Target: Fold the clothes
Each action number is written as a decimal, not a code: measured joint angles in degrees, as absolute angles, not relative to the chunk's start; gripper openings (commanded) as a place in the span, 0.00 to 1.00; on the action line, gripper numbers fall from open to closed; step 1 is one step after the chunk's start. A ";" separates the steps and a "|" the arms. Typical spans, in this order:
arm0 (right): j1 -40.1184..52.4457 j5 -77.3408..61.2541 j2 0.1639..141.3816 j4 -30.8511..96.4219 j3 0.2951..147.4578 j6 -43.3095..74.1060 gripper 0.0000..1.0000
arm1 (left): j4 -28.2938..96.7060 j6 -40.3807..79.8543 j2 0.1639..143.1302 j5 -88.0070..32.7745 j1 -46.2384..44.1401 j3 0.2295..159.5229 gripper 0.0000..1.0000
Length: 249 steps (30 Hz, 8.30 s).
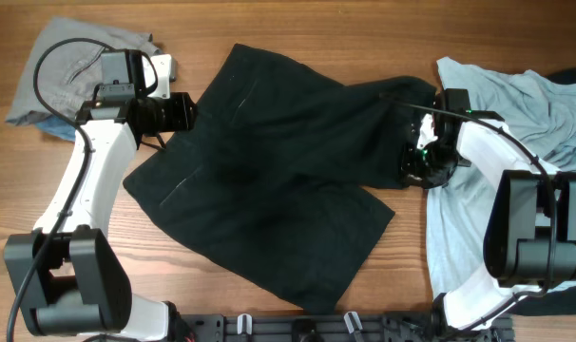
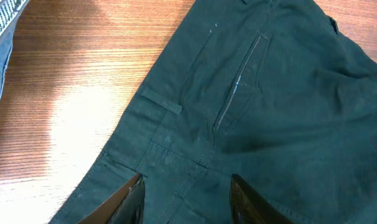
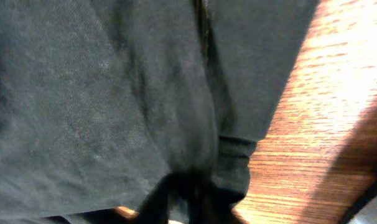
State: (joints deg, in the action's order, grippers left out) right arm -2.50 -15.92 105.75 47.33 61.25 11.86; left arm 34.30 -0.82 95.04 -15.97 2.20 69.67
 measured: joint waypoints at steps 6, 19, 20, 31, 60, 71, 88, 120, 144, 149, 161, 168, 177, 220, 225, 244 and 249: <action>-2.83 -14.06 97.21 65.95 66.24 12.03 0.06 | 34.09 -0.86 97.62 -15.97 1.06 69.69 0.37; -2.94 -10.98 88.05 54.70 67.07 14.28 0.58 | 17.98 -4.27 107.77 -17.82 -4.99 69.52 0.10; -2.94 -12.88 88.05 53.67 67.07 13.74 0.58 | 16.64 -4.67 108.86 -18.65 -5.45 69.54 0.06; -2.66 -16.73 88.18 51.72 67.07 13.15 0.48 | 13.04 5.10 118.50 -7.42 -0.08 72.23 0.04; -8.27 -6.28 108.14 43.75 71.29 12.21 0.43 | 33.95 6.39 102.65 -11.88 3.46 71.46 0.69; -8.29 -20.78 81.08 68.23 70.39 14.11 0.56 | 64.75 16.82 80.97 -9.37 3.42 66.22 0.56; -8.29 -17.26 81.43 55.16 40.64 27.90 0.59 | 46.33 34.24 90.91 -14.13 4.89 42.22 0.04; -5.98 -22.35 60.75 60.31 72.53 22.44 0.04 | 68.99 26.89 65.63 -9.74 9.52 67.00 0.04; -1.85 -33.39 103.92 17.23 72.29 22.17 0.47 | 35.99 26.76 86.87 -4.23 8.75 67.16 0.04; 5.37 -21.50 105.16 31.73 72.51 21.34 0.10 | 35.66 26.15 86.83 -4.34 8.75 67.16 0.95; -0.34 -9.58 106.02 47.64 61.58 26.02 0.08 | 50.50 20.38 86.83 -4.84 7.03 67.20 0.95; -5.91 -18.00 87.26 31.16 60.77 12.78 0.75 | 51.24 15.27 86.96 -5.67 -1.02 67.20 0.96; -3.95 -28.84 107.74 25.54 60.99 1.83 0.12 | 51.24 15.05 87.00 -5.65 -1.23 67.20 0.96; -9.50 -26.20 98.32 18.37 63.09 18.98 0.18 | 49.58 12.45 89.25 -4.82 -1.23 67.20 0.95; -5.65 -26.55 96.55 36.07 61.54 18.33 0.13 | 39.94 11.40 102.02 -4.32 -0.23 67.20 1.00; -2.76 -20.16 100.86 32.01 53.78 18.50 0.08 | 48.12 -3.77 116.44 -22.33 2.42 76.16 0.04; -2.76 -18.55 87.74 29.65 54.00 17.69 0.09 | 73.93 -2.92 116.40 -9.98 2.57 105.41 0.04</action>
